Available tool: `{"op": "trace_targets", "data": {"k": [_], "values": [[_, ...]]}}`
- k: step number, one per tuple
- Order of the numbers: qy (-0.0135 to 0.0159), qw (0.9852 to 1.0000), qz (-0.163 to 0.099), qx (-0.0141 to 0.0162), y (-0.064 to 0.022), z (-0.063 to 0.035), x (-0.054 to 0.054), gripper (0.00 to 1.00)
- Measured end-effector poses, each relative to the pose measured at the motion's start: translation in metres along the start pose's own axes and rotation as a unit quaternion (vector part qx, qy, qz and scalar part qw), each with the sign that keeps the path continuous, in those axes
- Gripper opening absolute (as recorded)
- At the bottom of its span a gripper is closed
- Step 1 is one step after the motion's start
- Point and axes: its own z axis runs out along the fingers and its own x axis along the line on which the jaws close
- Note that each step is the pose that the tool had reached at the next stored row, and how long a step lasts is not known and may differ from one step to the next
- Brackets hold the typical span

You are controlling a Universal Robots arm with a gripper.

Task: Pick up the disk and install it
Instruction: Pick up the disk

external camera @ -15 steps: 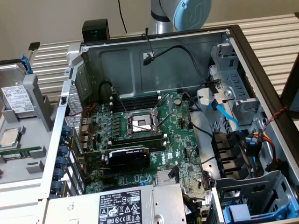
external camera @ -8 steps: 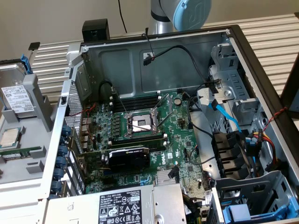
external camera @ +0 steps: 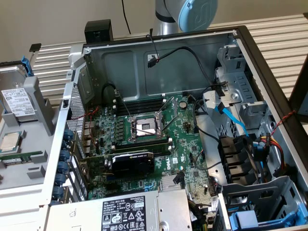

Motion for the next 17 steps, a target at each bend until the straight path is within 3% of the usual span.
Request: {"op": "trace_targets", "data": {"k": [1, 6, 11, 17], "values": [[-0.0001, 1.0, 0.008, 0.0001, 0.0, 0.0003, 0.0, 0.42], [-0.0007, 0.9987, 0.051, 0.0008, 0.0, 0.0016, 0.0, 0.65], [-0.0014, 0.9956, 0.093, 0.0013, -0.0001, 0.0047, 0.0, 0.83], [-0.0018, 0.9922, 0.125, 0.0017, -0.0003, 0.0141, -0.001, 0.83]]}}
